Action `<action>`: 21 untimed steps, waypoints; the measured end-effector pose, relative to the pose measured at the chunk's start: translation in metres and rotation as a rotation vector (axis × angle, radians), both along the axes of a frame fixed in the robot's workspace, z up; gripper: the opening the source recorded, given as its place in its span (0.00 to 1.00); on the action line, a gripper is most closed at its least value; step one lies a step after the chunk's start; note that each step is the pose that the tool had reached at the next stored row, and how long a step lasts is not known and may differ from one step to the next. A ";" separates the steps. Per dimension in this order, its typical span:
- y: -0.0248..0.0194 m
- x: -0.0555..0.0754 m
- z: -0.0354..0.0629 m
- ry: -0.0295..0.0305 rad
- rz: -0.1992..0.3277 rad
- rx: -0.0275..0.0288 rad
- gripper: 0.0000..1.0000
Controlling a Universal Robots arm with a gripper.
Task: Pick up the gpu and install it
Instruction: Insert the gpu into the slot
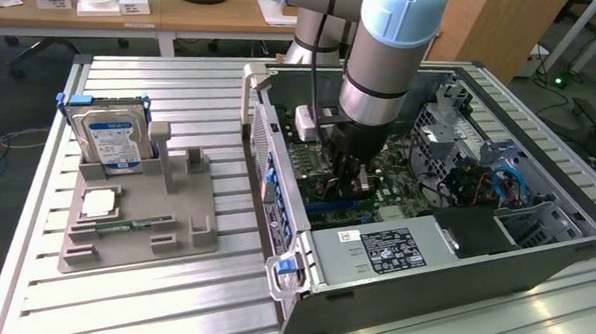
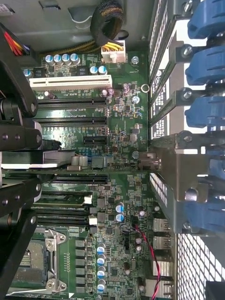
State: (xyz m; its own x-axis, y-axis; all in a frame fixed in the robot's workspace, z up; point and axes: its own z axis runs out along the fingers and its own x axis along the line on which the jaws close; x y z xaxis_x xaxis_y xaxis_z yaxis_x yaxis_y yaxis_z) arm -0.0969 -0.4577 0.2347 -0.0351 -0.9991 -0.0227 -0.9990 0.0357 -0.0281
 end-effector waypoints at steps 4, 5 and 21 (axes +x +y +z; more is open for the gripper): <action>-0.0001 -0.001 -0.0005 0.0000 0.000 -0.0001 0.27; 0.0000 -0.001 -0.0009 -0.0002 0.000 0.0002 0.27; 0.0000 -0.001 0.0019 -0.0001 0.000 0.0002 0.27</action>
